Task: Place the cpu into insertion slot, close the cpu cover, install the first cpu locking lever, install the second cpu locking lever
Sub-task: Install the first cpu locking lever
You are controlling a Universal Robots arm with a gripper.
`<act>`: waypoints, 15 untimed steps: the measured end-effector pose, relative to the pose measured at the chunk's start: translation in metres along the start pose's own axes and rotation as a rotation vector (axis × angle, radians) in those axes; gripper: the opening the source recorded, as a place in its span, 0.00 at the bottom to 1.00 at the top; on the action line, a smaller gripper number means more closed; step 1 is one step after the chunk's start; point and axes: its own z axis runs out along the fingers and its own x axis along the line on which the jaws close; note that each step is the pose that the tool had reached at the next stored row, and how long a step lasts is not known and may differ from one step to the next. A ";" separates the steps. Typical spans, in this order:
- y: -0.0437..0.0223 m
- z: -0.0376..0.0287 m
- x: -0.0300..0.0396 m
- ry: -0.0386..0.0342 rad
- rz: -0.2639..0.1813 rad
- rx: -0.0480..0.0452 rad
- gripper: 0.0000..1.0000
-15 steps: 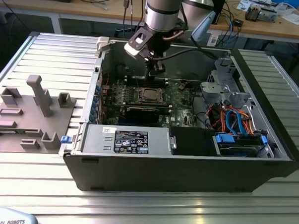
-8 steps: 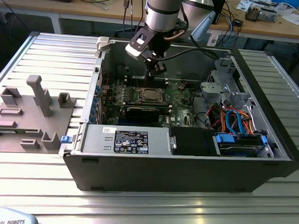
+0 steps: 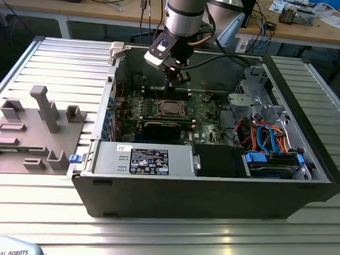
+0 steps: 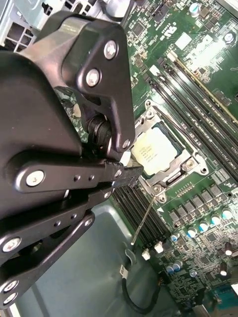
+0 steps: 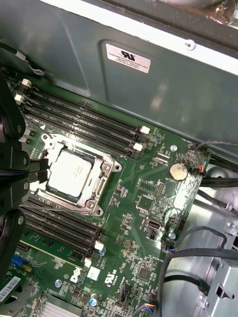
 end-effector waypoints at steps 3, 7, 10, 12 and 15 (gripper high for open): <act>0.0000 0.0000 0.0000 -0.0005 -0.025 0.0016 0.11; 0.0000 0.0000 0.0000 -0.0008 -0.046 0.0029 0.11; 0.0000 0.0000 0.0000 -0.0010 -0.062 0.0038 0.11; 0.0000 0.0000 0.0000 -0.0013 -0.075 0.0047 0.11; 0.0000 0.0000 0.0000 -0.0016 -0.094 0.0059 0.11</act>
